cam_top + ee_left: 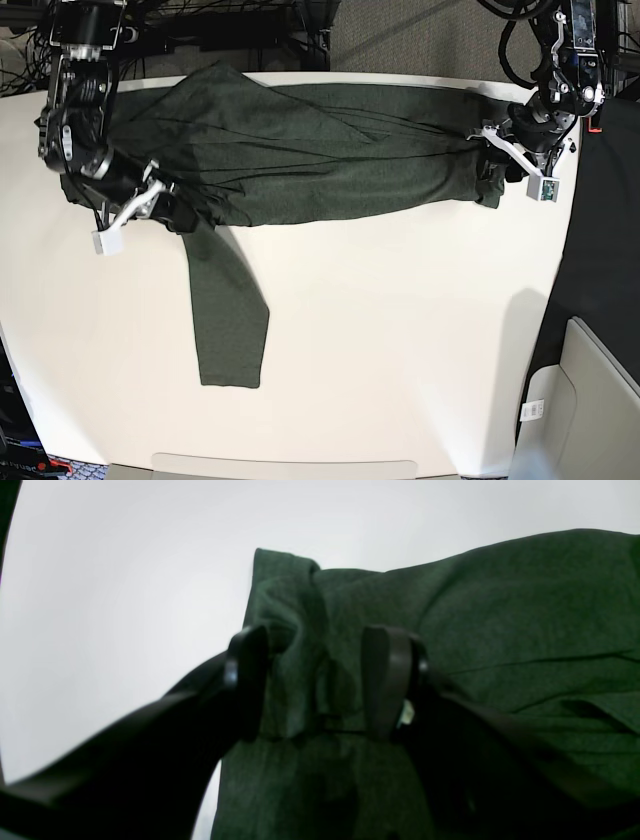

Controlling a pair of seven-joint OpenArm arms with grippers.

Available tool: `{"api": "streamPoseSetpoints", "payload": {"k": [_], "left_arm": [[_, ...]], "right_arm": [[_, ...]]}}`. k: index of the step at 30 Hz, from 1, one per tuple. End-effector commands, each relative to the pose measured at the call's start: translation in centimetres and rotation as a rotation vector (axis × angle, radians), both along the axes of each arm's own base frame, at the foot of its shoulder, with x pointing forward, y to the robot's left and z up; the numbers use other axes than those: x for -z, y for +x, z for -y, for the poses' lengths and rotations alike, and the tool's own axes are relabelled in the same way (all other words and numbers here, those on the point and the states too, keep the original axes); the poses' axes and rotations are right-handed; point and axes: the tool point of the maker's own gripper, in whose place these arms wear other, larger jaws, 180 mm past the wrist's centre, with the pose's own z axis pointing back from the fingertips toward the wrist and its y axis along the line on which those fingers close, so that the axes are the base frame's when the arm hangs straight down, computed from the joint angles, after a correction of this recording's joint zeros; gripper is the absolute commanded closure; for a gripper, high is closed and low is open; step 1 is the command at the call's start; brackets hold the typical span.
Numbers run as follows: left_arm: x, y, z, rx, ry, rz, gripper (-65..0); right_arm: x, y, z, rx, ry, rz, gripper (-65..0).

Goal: Fold the T-shirt properly
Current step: 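Grasp the sleeve with the right gripper and fold it onto the shirt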

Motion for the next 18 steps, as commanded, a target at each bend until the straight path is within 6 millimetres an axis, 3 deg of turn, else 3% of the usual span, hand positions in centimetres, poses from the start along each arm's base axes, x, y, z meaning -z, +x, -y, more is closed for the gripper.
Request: {"api": "streamPoseSetpoints", "payload": {"k": [1, 9, 18], "left_arm": [[-1.0, 0.6, -0.5, 0.003, 0.015, 0.037, -29.3], [-0.7, 0.5, 0.0, 0.0, -0.002, 0.033, -29.3], [-0.6, 0.5, 0.1, 0.001, -0.002, 0.031, -29.3]], "right_arm": [[-1.8, -0.2, -0.4, -0.037, 0.004, 0.064, -0.4], [-3.7, -5.7, -3.9, -0.246, -0.07, 0.171, -0.4], [-4.9, -9.6, -5.5, -0.345, -0.099, 0.196, -0.4]]}}
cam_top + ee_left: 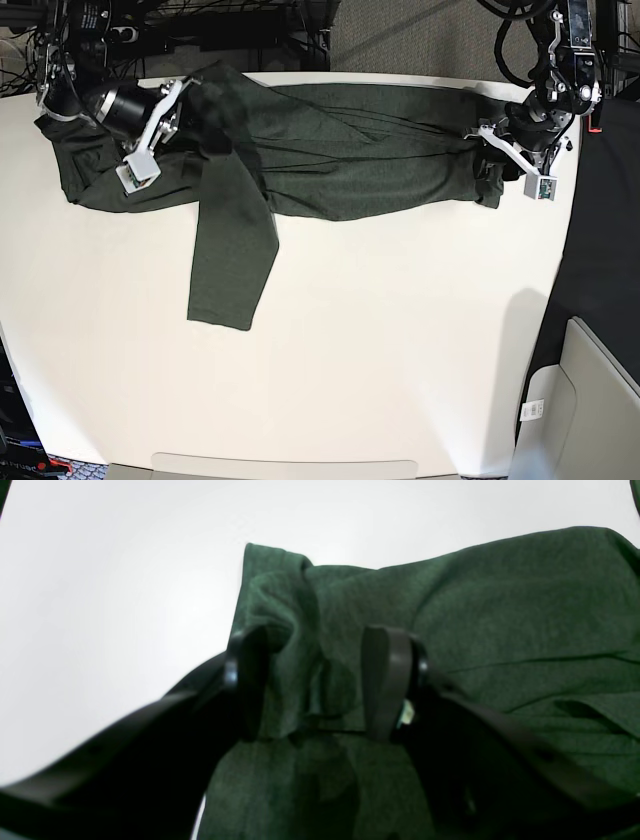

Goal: Fold the T-shirt properly
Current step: 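Grasp the sleeve with the right gripper and fold it onto the shirt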

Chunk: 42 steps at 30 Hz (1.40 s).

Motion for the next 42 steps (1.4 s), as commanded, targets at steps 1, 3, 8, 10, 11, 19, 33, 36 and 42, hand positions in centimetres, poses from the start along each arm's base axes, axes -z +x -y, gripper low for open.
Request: {"api": "streamPoseSetpoints", "payload": {"k": [1, 3, 8, 10, 11, 19, 33, 36, 42], "left_arm": [[-1.0, 0.6, -0.3, 0.007, 0.014, 0.035, -29.3], [-1.0, 0.6, -0.3, 0.007, 0.014, 0.035, -29.3], [-1.0, 0.6, -0.5, 0.005, 0.015, 0.036, -29.3], [-1.0, 0.6, -0.5, 0.003, 0.016, 0.037, -29.3], [-1.0, 0.6, -0.5, 0.003, 0.016, 0.037, -29.3], [-0.9, 0.5, -0.3, 0.007, 0.014, 0.033, -29.3], [-0.8, 0.5, 0.2, 0.0, -0.005, 0.035, -29.3], [-0.9, 0.5, 0.2, 0.001, -0.005, 0.038, -29.3], [-0.9, 0.5, 0.1, -0.002, -0.004, 0.039, -29.3]], "right_arm": [[-1.7, 0.1, -0.3, -0.025, 0.041, 0.051, -0.4], [-2.2, -0.1, -0.1, -0.034, 0.064, 0.048, -0.4], [-2.6, -0.3, 0.3, -0.049, 0.062, 0.047, -0.4], [-2.6, -0.3, 0.4, -0.054, 0.057, 0.048, -0.4], [-2.6, -0.3, 0.5, -0.057, 0.051, 0.048, -0.4], [-3.6, -0.3, 2.8, -0.064, 0.026, 0.038, -0.5], [-1.7, 1.5, 4.6, -0.075, -0.204, 0.065, -32.3], [-3.3, 3.7, 7.3, 0.051, -0.209, 0.144, -32.3], [-2.9, 9.5, 9.8, 0.203, -0.219, 0.203, -32.3]]}}
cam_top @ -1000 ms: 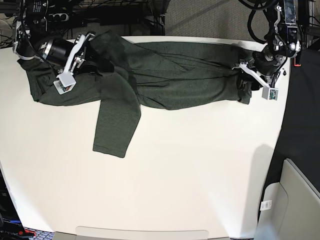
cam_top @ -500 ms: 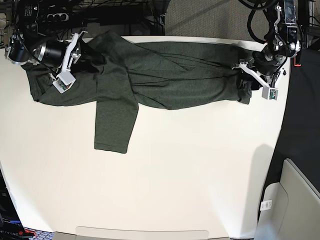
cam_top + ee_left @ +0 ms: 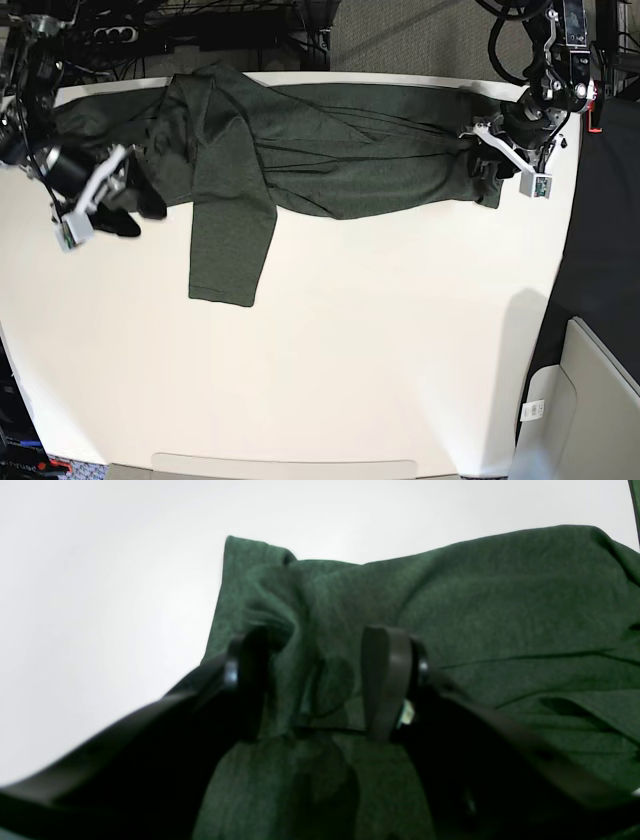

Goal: Fold the T-shirt properly
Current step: 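Grasp the sleeve with the right gripper and fold it onto the shirt, then drag the gathered sleeve fabric with the right gripper toward the left gripper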

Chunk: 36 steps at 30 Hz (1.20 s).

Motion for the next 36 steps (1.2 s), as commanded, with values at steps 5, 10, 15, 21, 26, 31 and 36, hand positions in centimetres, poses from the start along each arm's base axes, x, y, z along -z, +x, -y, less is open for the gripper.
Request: {"api": "streamPoseSetpoints", "payload": {"k": [5, 10, 15, 21, 26, 31, 36], "left_arm": [[-1.1, 0.6, -0.3, 0.007, 0.012, 0.04, -29.3], [-1.1, 0.6, -0.3, 0.007, 0.012, 0.04, -29.3], [-1.1, 0.6, -0.3, 0.006, 0.013, 0.041, -29.3], [-1.2, 0.6, -0.3, 0.005, 0.013, 0.043, -29.3], [-1.2, 0.6, -0.3, 0.005, 0.013, 0.043, -29.3], [-1.2, 0.7, -0.4, 0.004, 0.014, 0.045, -29.3], [-1.2, 0.7, -0.4, 0.004, 0.015, 0.045, -29.3]], "right_arm": [[1.1, 4.8, 0.7, 0.137, 0.009, 0.007, -32.3], [2.9, 7.9, 0.4, 0.235, -0.024, -0.036, -32.3], [5.2, 9.9, -0.8, 0.263, -0.042, -0.101, -32.3], [7.8, 10.9, -2.1, 0.269, -0.09, -0.183, -32.3], [10.0, 10.7, -3.2, 0.257, -0.111, -0.256, -32.3], [11.8, 10.0, -5.7, 0.175, -0.136, -0.306, -30.3], [12.1, 9.7, -8.5, 0.113, -0.131, -0.315, -13.6]]}}
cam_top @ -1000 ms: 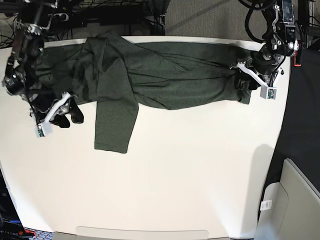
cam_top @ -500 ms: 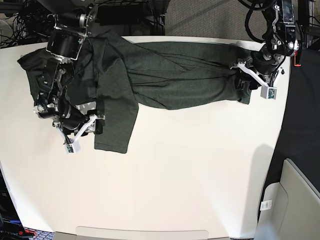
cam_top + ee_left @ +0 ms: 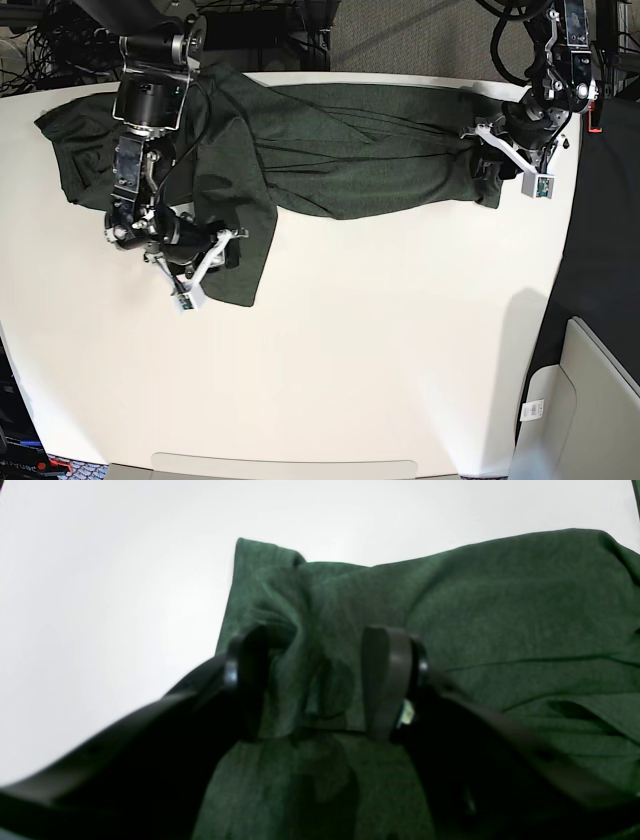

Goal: Fold the T-shirt properly
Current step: 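Drag the gathered sleeve fabric with the right gripper toward the left gripper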

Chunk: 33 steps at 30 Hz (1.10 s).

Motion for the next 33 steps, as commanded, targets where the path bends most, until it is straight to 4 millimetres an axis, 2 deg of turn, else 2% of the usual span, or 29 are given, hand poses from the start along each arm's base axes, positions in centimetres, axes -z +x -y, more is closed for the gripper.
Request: {"api": "streamPoseSetpoints", "payload": {"k": [1, 3, 5, 12, 14, 19, 21, 30, 33], "left_arm": [[-1.2, 0.7, -0.3, 0.006, 0.013, 0.042, -29.3], [-1.2, 0.7, -0.3, 0.006, 0.013, 0.042, -29.3], [-1.2, 0.7, -0.4, 0.005, 0.013, 0.042, -29.3], [-1.2, 0.7, -0.4, 0.005, 0.013, 0.042, -29.3], [-1.2, 0.7, -0.4, 0.004, 0.013, 0.041, -29.3], [-1.2, 0.7, -0.4, 0.005, 0.013, 0.04, -29.3], [-1.2, 0.7, -0.4, 0.005, 0.013, 0.04, -29.3], [-1.2, 0.7, -0.4, 0.004, 0.013, 0.041, -29.3], [-1.2, 0.7, -0.4, 0.005, 0.013, 0.042, -29.3]], "right_arm": [[-0.1, 0.0, -0.5, -0.017, -0.008, -0.016, -10.1], [0.0, -0.4, -1.1, -0.031, -0.006, -0.034, -3.8], [-0.7, -0.3, -1.8, -0.041, 0.018, -0.024, -0.2], [-6.2, -0.4, -4.3, -0.071, 0.267, 0.106, -0.5], [-8.2, -0.7, -5.9, -0.115, 0.347, 0.139, -0.5], [-11.2, -2.6, -9.6, -0.235, 0.492, 0.182, -0.5], [-11.5, -3.7, -11.2, -0.299, 0.524, 0.194, -0.5], [-13.8, -7.4, -20.8, -0.528, 0.639, 0.159, -0.6], [-14.2, -8.1, -22.3, -0.591, 0.629, 0.157, -0.6]]}}
